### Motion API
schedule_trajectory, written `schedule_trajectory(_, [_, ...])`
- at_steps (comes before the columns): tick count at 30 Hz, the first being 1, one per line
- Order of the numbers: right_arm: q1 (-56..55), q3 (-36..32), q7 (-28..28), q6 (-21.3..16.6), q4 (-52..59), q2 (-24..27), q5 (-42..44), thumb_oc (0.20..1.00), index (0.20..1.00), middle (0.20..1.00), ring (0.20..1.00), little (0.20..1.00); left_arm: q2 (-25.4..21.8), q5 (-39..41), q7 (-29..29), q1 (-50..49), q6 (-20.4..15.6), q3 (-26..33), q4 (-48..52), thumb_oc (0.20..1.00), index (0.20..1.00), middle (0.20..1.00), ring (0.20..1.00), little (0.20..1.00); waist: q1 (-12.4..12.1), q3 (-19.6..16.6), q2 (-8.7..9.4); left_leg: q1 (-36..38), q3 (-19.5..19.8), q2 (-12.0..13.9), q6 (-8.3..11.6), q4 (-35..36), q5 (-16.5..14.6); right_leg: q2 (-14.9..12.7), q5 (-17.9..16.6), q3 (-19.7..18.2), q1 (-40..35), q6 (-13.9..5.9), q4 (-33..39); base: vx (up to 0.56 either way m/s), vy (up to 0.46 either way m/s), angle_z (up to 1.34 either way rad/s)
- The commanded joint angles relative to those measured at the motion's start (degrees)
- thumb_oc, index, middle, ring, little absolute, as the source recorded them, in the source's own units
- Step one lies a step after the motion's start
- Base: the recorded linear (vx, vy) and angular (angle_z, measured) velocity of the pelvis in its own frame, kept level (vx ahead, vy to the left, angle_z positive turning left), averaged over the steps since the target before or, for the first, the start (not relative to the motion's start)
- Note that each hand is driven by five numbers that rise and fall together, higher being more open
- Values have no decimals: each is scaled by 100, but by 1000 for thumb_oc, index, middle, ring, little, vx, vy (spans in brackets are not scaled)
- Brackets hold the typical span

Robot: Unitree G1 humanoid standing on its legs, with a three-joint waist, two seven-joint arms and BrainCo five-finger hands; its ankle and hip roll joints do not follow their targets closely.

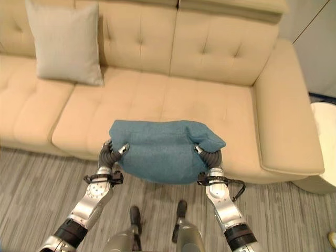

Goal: Pick up all the scattered cushions and arrange them neatly on the sofa.

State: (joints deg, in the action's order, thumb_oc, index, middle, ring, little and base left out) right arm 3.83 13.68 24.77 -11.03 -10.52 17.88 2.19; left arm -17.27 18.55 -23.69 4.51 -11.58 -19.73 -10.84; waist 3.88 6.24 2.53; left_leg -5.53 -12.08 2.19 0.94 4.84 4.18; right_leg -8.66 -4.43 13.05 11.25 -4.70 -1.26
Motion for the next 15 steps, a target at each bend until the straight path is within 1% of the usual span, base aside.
schedule_trajectory(1, [239,-387,-38,-431,466,-41,-43,200,200,200,200,200,17,-232,147,193,-350,68,500,200,200,200,200,200,2,-97,-83,94,284,-50,13,-404,-513,-92,358,-207,21,-488,-750,72,171,-43])
schedule_trajectory(2, [235,-388,-39,-428,471,-42,-44,200,200,200,200,200,16,-232,147,190,-349,67,502,200,200,200,200,200,-9,-91,-79,109,272,-54,11,-396,-514,-95,367,-221,24,-491,-768,63,197,-48])
schedule_trajectory(3, [217,-353,-47,-418,496,-98,-104,200,200,200,200,200,-42,-374,145,135,-272,36,447,200,200,200,200,200,-18,-36,-95,302,188,-88,-75,-345,-568,-129,326,-326,88,-582,-1136,45,112,-47])
schedule_trajectory(5, [173,-351,-66,-411,551,-130,-142,200,200,200,200,200,-114,-532,137,105,-225,34,443,200,200,200,200,200,-26,46,-120,430,117,-97,-137,-279,-564,-103,313,-437,187,-635,-1547,23,117,-48])
schedule_trajectory(6, [117,-326,-84,-467,599,-177,-145,200,200,200,200,200,-94,-589,123,77,-238,46,439,200,200,200,200,200,-33,84,-147,473,55,-77,-143,-224,-572,-79,347,-505,302,-663,-1683,-1,52,-57])
schedule_trajectory(8, [58,-316,-107,-485,635,-176,-202,200,200,200,200,200,-49,-607,146,24,-263,35,443,200,200,200,200,200,-20,29,-133,500,36,-83,-108,-164,-561,62,426,-599,296,-602,-1419,38,-22,-38])
schedule_trajectory(10, [39,-338,-85,-503,645,-158,-236,200,200,200,200,200,-30,-584,169,5,-301,37,467,200,200,200,200,200,10,-25,-95,463,73,-111,-80,-147,-548,273,380,-750,298,-539,-989,96,-124,-7])
schedule_trajectory(11, [29,-339,-66,-507,637,-108,-260,200,200,200,200,200,-33,-552,216,33,-344,37,439,200,200,200,200,200,15,-105,-35,464,104,-146,-44,-143,-563,350,350,-748,123,-500,-570,165,-198,3])
schedule_trajectory(12, [14,-350,-86,-507,665,-93,-273,200,200,200,200,200,-21,-572,269,26,-341,11,418,200,200,200,200,200,3,-168,-3,484,123,-167,-14,-145,-593,353,316,-713,-61,-472,-340,170,-230,17])
schedule_trajectory(13, [-9,-370,-89,-502,668,-87,-293,200,200,200,200,200,4,-586,273,16,-323,-36,415,200,200,200,200,200,35,-165,10,489,143,-133,32,-172,-594,431,308,-775,-118,-432,-329,198,-275,27])
schedule_trajectory(14, [-96,-438,-111,-493,703,1,-299,200,200,200,200,200,54,-495,325,-1,-366,-37,412,200,200,200,200,200,84,-239,25,491,161,-42,147,-294,-657,501,331,-747,-261,-383,-212,192,-276,35])
schedule_trajectory(15, [-134,-455,-128,-492,740,44,-306,200,200,200,200,200,66,-497,354,-14,-355,-74,407,200,200,200,200,200,100,-249,47,466,169,-13,194,-524,-726,490,346,-648,-386,-335,-161,198,-276,67])
